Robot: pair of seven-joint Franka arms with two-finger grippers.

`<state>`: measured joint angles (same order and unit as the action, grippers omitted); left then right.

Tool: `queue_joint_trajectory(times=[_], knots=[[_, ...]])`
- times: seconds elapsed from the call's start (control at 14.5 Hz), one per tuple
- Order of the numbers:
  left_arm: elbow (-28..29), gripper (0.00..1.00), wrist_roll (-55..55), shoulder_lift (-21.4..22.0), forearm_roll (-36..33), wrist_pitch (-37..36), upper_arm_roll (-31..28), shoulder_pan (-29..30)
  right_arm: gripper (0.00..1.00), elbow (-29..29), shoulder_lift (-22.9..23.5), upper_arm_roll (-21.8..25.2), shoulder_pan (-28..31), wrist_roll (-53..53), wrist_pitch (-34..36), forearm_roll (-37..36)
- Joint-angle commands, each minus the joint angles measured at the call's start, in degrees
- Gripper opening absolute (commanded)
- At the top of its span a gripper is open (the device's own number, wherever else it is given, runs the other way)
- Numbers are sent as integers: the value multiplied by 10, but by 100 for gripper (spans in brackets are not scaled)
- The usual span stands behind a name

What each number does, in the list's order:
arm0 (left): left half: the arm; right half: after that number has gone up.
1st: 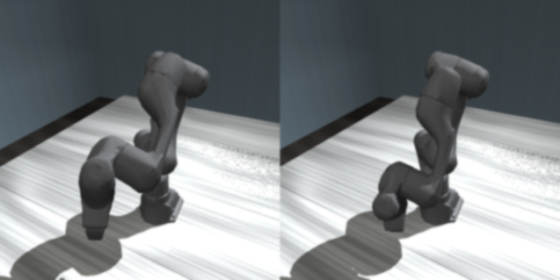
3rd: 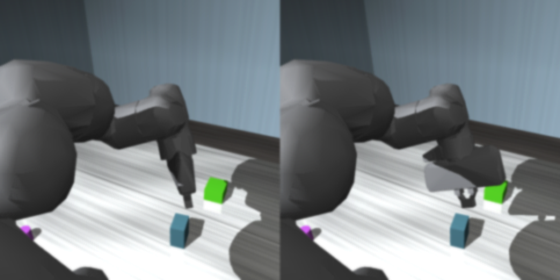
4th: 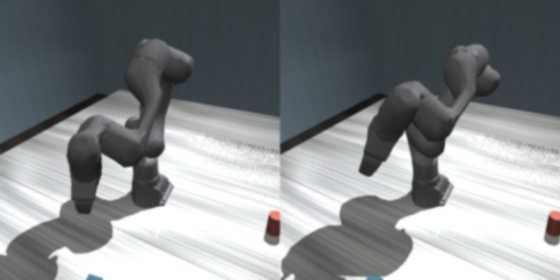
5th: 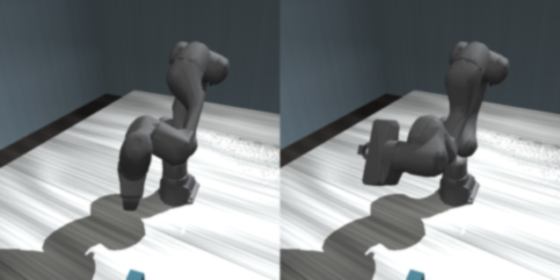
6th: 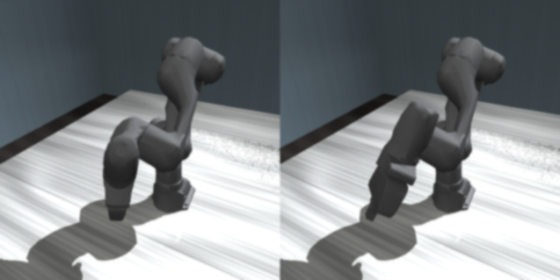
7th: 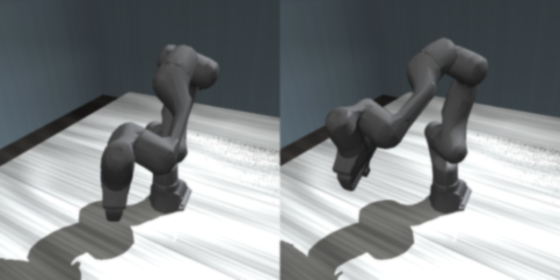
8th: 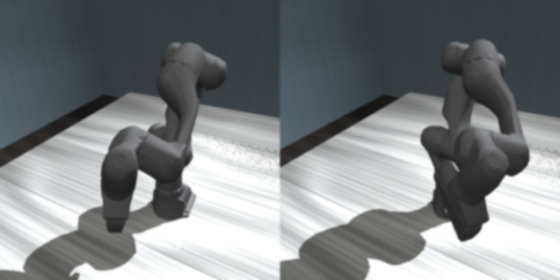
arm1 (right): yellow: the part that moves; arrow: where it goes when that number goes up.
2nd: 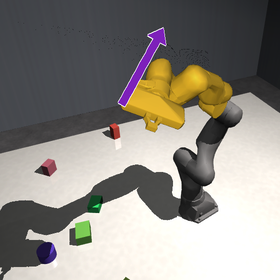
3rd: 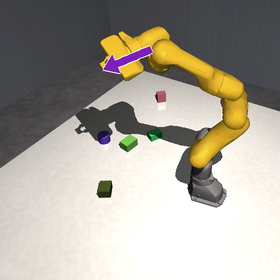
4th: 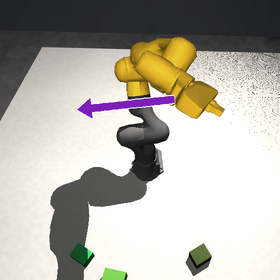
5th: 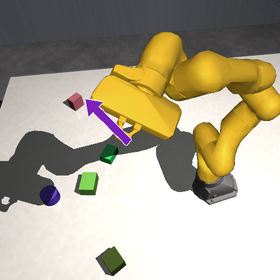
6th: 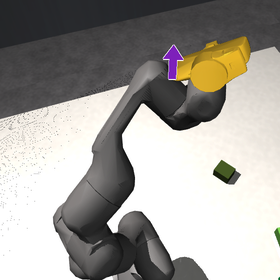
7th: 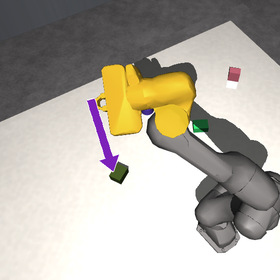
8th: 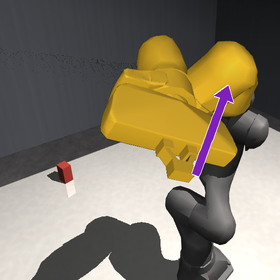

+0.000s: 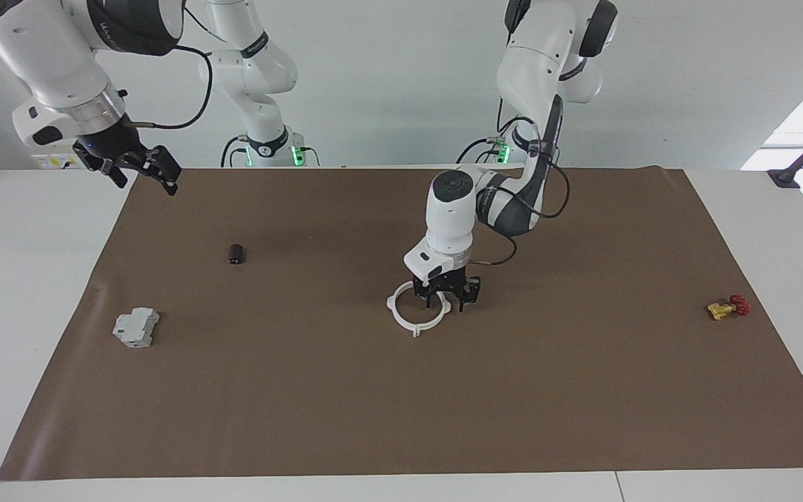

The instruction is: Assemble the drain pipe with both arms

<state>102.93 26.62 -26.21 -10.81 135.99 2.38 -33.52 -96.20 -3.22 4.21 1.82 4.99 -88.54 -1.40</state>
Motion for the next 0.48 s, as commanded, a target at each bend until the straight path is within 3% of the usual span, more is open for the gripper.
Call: queue_joint_trajectory(times=[0.0,0.41], knots=[[18,100,6,34,-11,4,-6,11,100,4,1,-2,4,-16,7,9],[63,100,-3,134,-11,-59,-5,113,100,4,1,-2,4,-16,7,9]])
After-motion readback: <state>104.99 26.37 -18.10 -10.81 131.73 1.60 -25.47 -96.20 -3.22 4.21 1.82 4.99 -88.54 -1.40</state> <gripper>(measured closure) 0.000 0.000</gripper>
